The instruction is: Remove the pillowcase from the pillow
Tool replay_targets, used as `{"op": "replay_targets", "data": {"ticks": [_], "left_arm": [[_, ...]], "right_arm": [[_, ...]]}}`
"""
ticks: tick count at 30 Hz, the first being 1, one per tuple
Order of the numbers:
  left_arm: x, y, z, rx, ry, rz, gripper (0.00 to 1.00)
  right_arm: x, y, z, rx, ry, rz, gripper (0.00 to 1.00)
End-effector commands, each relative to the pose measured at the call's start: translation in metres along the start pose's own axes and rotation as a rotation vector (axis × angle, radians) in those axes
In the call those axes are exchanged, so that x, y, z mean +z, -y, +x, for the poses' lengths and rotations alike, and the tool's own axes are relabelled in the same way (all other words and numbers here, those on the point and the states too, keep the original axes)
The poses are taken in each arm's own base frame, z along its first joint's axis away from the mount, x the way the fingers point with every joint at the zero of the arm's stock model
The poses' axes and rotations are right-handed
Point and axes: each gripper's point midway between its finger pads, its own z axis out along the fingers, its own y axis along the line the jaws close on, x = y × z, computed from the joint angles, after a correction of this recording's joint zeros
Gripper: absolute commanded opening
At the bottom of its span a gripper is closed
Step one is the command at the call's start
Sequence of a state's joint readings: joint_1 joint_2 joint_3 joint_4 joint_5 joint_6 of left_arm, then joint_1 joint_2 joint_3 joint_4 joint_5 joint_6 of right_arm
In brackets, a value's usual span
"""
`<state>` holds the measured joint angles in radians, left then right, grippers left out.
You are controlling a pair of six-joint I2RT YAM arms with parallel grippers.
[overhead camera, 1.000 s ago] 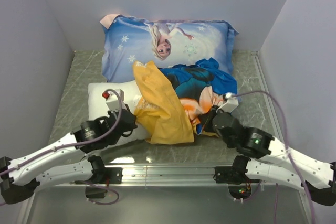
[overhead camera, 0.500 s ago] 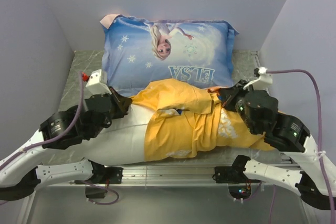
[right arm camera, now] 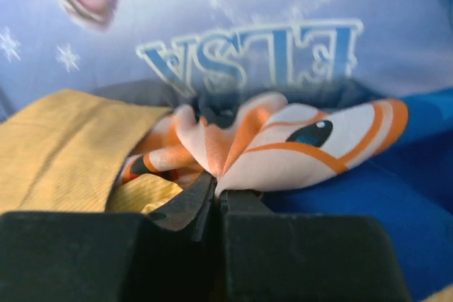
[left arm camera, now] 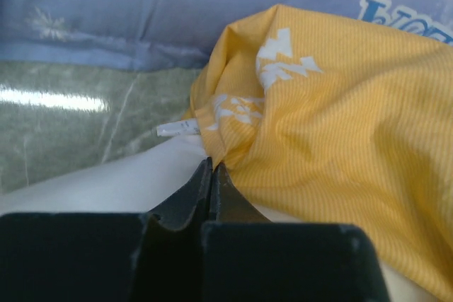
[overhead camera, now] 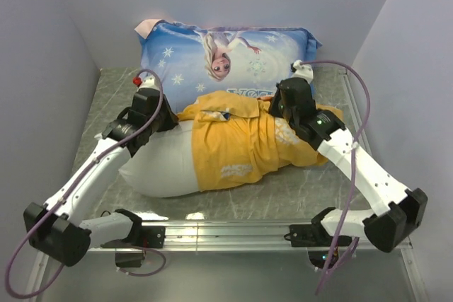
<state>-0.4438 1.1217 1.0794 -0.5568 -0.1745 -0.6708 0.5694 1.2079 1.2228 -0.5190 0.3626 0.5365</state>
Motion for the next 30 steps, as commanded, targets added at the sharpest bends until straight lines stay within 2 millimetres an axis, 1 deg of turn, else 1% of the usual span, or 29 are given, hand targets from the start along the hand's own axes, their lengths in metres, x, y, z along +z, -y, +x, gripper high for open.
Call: {"op": "replay_targets", "data": {"ticks": [1, 2, 3, 4, 5, 6, 8, 9, 10, 11, 12, 13, 14, 15, 16, 17, 18, 19, 20, 21, 22, 23, 24, 25, 26, 28, 30], "left_arm": [[0.014, -0.003, -0.021, 0.081, 0.021, -0.002, 0.01], [0.013, 0.001, -0.030, 0.082, 0.041, 0.000, 0.01], [0.014, 0.001, -0.035, 0.084, 0.052, -0.007, 0.02], [0.019, -0.001, -0.038, 0.088, 0.058, -0.025, 0.01], [0.021, 0.000, -0.044, 0.095, 0.077, -0.027, 0.01], [0.025, -0.001, -0.046, 0.097, 0.077, -0.040, 0.00], [0.035, -0.004, -0.047, 0.099, 0.064, -0.055, 0.01], [0.037, -0.003, -0.049, 0.098, 0.070, -0.056, 0.01], [0.041, -0.004, -0.047, 0.099, 0.064, -0.062, 0.01], [0.043, -0.005, -0.047, 0.098, 0.067, -0.063, 0.00], [0.044, -0.004, -0.049, 0.097, 0.075, -0.062, 0.00], [0.048, -0.006, -0.049, 0.094, 0.072, -0.072, 0.00], [0.049, -0.006, -0.050, 0.093, 0.071, -0.074, 0.00], [0.050, -0.005, -0.050, 0.092, 0.070, -0.071, 0.01], [0.053, -0.004, -0.051, 0.089, 0.069, -0.070, 0.01], [0.053, -0.002, -0.051, 0.089, 0.067, -0.056, 0.01], [0.054, -0.001, -0.050, 0.087, 0.063, -0.052, 0.01], [0.054, 0.001, -0.051, 0.086, 0.065, -0.046, 0.01], [0.054, 0.002, -0.051, 0.083, 0.066, -0.043, 0.01], [0.054, 0.002, -0.051, 0.083, 0.067, -0.040, 0.01], [0.054, 0.003, -0.052, 0.081, 0.070, -0.037, 0.01], [0.053, 0.004, -0.053, 0.083, 0.073, -0.033, 0.01], [0.054, 0.005, -0.053, 0.084, 0.065, -0.027, 0.01], [0.053, 0.008, -0.054, 0.087, 0.064, -0.017, 0.01], [0.053, 0.009, -0.054, 0.092, 0.063, -0.012, 0.00], [0.050, 0.014, -0.059, 0.099, 0.071, 0.007, 0.02], [0.047, 0.016, -0.063, 0.107, 0.074, 0.010, 0.02]], "right_arm": [[0.011, -0.016, -0.032, -0.026, 0.062, -0.045, 0.08], [0.018, -0.019, -0.039, -0.028, 0.065, -0.040, 0.13], [0.020, -0.020, -0.043, -0.046, 0.066, -0.044, 0.20], [0.021, -0.024, -0.047, -0.054, 0.072, -0.058, 0.37], [0.019, -0.029, -0.055, -0.069, 0.088, -0.074, 0.44], [0.016, -0.033, -0.061, -0.072, 0.099, -0.093, 0.56], [-0.002, -0.044, -0.078, -0.069, 0.137, -0.156, 0.63], [-0.009, -0.047, -0.081, -0.081, 0.148, -0.177, 0.68], [-0.023, -0.047, -0.087, -0.082, 0.167, -0.191, 0.70], [-0.029, -0.046, -0.090, -0.084, 0.174, -0.192, 0.72], [-0.035, -0.045, -0.088, -0.091, 0.172, -0.203, 0.74], [-0.050, -0.042, -0.092, -0.082, 0.196, -0.219, 0.75], [-0.050, -0.037, -0.081, -0.089, 0.181, -0.220, 0.75], [-0.055, -0.034, -0.077, -0.088, 0.188, -0.219, 0.76], [-0.070, -0.034, -0.079, -0.079, 0.217, -0.251, 0.77], [-0.068, -0.030, -0.066, -0.092, 0.197, -0.255, 0.78], [-0.070, -0.032, -0.058, -0.100, 0.178, -0.280, 0.78], [-0.074, -0.037, -0.047, -0.116, 0.158, -0.314, 0.79], [-0.066, -0.036, -0.026, -0.148, 0.120, -0.312, 0.79], [-0.063, -0.038, -0.014, -0.171, 0.104, -0.309, 0.79], [-0.057, -0.039, -0.007, -0.188, 0.113, -0.291, 0.80], [-0.052, -0.044, 0.016, -0.221, 0.075, -0.302, 0.80], [-0.049, -0.050, 0.022, -0.229, 0.069, -0.315, 0.80], [-0.042, -0.053, 0.031, -0.241, 0.050, -0.311, 0.80], [-0.040, -0.061, 0.042, -0.264, 0.037, -0.321, 0.81], [-0.029, -0.066, 0.050, -0.282, 0.025, -0.296, 0.81], [-0.022, -0.072, 0.057, -0.295, 0.012, -0.298, 0.81]]}}
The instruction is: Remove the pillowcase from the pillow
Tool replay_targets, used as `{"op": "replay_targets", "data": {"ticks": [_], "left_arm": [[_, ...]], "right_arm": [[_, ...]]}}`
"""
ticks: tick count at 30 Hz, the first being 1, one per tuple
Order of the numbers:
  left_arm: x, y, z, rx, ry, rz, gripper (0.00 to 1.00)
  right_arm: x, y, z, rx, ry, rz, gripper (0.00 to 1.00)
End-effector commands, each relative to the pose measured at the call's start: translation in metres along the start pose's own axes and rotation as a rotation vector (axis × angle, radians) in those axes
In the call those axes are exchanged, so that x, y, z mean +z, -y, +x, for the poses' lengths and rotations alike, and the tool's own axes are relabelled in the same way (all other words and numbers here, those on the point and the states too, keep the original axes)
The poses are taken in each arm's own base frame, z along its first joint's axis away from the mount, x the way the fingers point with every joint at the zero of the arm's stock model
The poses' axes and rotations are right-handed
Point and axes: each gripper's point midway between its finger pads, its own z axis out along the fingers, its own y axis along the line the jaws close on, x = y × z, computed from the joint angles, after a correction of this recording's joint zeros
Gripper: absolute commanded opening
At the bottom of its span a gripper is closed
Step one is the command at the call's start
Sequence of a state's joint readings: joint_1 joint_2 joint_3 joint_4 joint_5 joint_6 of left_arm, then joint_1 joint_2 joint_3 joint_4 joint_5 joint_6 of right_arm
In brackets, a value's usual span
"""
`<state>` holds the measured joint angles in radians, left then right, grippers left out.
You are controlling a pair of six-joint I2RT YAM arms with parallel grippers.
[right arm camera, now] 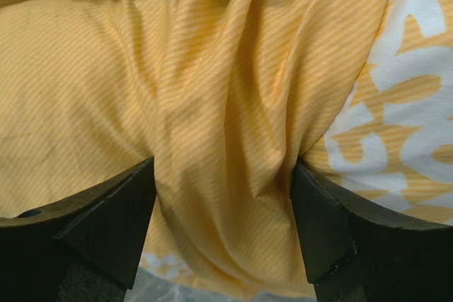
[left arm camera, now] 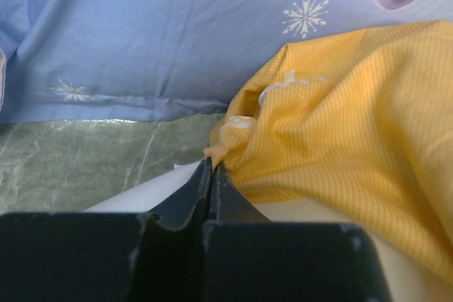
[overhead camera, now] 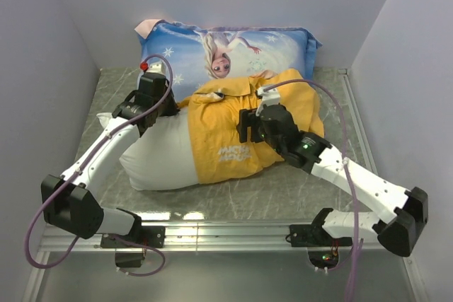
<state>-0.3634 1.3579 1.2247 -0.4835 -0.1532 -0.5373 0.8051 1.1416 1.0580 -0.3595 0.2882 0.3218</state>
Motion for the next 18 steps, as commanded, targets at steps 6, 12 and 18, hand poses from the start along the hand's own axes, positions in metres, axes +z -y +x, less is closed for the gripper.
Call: {"op": "replay_targets", "data": {"ticks": [6, 12, 18], "left_arm": [[-0.036, 0.028, -0.066, 0.047, 0.140, 0.078, 0.48], [-0.089, 0.025, -0.102, 0.020, 0.268, 0.069, 0.77], [-0.101, 0.003, -0.048, -0.002, 0.180, -0.001, 0.76]], "right_arm": [[0.034, 0.008, 0.004, 0.015, -0.001, 0.139, 0.50], [0.042, 0.004, -0.004, 0.045, -0.012, 0.143, 0.16], [0.043, 0.006, -0.014, 0.063, 0.001, 0.146, 0.15]]}}
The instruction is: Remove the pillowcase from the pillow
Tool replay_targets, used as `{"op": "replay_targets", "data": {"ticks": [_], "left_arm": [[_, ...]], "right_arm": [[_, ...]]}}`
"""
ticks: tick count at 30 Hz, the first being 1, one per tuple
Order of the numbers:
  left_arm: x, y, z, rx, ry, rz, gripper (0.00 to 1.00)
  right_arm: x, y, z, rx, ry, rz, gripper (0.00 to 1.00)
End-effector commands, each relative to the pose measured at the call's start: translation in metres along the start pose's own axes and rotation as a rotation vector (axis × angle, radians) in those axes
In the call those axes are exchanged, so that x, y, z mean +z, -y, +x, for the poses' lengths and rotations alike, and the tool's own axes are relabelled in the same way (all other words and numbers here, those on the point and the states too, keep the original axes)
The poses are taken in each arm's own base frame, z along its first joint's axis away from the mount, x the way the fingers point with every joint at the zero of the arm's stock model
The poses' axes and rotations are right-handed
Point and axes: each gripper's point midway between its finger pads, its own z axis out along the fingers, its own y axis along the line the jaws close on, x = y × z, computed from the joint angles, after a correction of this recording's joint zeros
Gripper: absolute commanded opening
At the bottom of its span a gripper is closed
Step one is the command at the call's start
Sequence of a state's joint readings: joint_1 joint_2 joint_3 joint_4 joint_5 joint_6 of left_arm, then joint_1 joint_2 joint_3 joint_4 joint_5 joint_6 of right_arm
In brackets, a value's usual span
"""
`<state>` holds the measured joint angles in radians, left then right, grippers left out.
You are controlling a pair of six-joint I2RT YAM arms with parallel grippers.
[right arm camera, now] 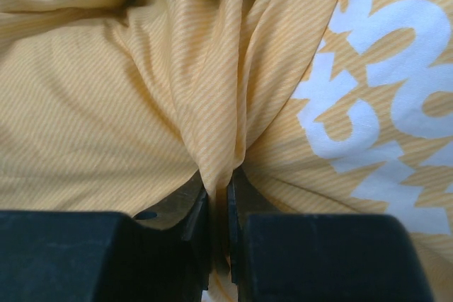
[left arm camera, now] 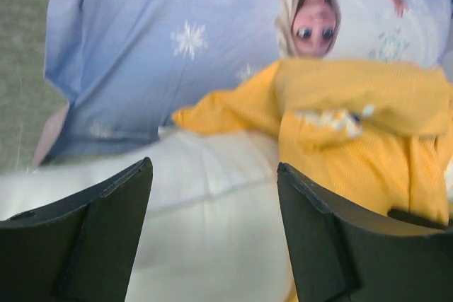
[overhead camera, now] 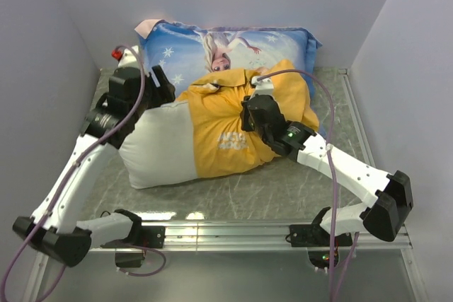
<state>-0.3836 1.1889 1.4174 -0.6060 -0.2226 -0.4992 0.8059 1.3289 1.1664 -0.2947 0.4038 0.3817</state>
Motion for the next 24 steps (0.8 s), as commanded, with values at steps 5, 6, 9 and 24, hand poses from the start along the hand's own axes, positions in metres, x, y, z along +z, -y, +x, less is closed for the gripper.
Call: {"op": "replay_targets", "data": {"ticks": [5, 6, 9, 24], "left_arm": [[-0.043, -0.034, 0.057, 0.016, -0.084, -0.115, 0.80], [-0.045, -0.034, 0.064, 0.025, -0.101, -0.105, 0.82], [-0.054, -0.035, 0.081, 0.046, -0.143, -0.095, 0.99], [0.000, -0.029, 0.128, 0.072, -0.212, -0.104, 0.01]], "right_arm": [[0.001, 0.010, -0.004, 0.026, -0.025, 0.022, 0.15], [0.001, 0.010, -0.005, 0.031, -0.020, 0.021, 0.15], [0.005, 0.008, -0.002, 0.031, -0.032, 0.017, 0.15], [-0.005, 0.012, -0.013, 0.079, -0.005, 0.007, 0.34]]}}
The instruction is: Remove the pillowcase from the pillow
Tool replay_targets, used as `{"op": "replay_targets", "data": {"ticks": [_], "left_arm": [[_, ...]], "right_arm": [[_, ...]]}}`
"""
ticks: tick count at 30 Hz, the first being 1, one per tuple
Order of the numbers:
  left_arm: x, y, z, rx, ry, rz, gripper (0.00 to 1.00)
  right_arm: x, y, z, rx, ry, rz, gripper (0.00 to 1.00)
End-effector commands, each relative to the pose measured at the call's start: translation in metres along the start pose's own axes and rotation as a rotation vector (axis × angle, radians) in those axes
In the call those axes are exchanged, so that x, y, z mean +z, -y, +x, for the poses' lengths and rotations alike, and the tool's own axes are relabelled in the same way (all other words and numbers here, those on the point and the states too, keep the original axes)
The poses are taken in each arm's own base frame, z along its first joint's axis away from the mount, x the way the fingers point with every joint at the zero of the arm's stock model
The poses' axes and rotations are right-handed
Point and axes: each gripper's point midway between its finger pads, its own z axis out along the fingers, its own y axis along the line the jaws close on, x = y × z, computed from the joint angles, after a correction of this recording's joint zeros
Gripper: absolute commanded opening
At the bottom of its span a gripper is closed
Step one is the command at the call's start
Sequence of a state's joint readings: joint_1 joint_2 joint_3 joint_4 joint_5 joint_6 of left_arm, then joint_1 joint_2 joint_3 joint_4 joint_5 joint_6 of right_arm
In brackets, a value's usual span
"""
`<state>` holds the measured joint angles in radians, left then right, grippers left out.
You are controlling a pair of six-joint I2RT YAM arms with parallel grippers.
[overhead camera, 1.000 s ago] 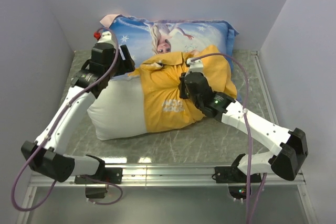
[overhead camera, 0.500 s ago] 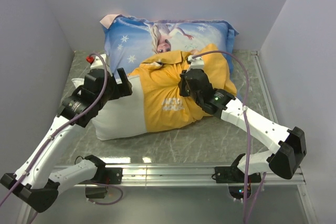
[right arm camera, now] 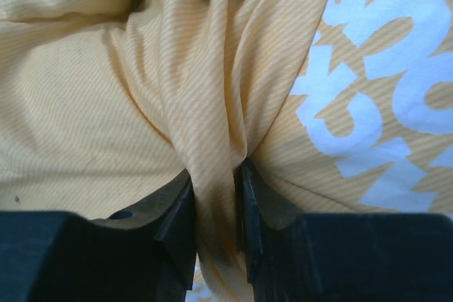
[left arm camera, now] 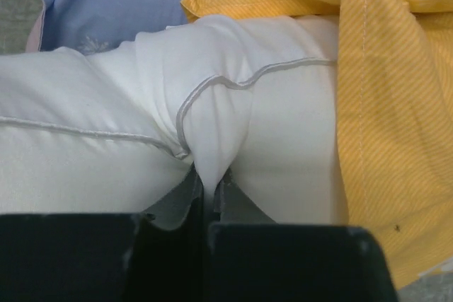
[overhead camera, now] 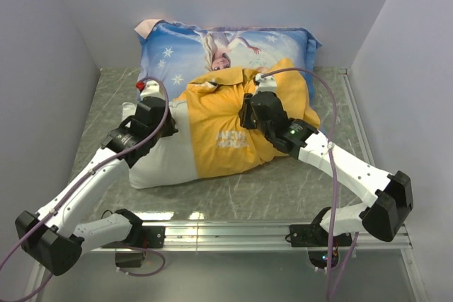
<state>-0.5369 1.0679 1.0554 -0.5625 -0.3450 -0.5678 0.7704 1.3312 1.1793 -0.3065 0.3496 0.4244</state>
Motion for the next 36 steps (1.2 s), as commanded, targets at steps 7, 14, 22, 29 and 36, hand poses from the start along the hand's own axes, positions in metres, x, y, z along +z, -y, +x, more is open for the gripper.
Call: {"op": "replay_targets", "data": {"ticks": [7, 14, 22, 29, 36], "left_arm": [[-0.030, -0.023, -0.048, -0.004, 0.072, -0.080, 0.01], [-0.071, -0.052, -0.099, -0.065, 0.206, -0.134, 0.00], [-0.100, -0.088, -0.137, -0.144, 0.316, -0.188, 0.00], [-0.098, -0.103, -0.142, -0.174, 0.326, -0.208, 0.00], [-0.082, -0.121, -0.131, -0.181, 0.301, -0.277, 0.01]], "right_arm": [[-0.023, 0.090, -0.036, 0.161, 0.063, 0.190, 0.00], [-0.068, 0.169, -0.081, 0.265, 0.162, 0.389, 0.00], [-0.124, 0.240, -0.121, 0.382, 0.261, 0.533, 0.00], [-0.147, 0.265, -0.145, 0.449, 0.312, 0.583, 0.00], [-0.157, 0.299, -0.137, 0.514, 0.302, 0.644, 0.00]]}}
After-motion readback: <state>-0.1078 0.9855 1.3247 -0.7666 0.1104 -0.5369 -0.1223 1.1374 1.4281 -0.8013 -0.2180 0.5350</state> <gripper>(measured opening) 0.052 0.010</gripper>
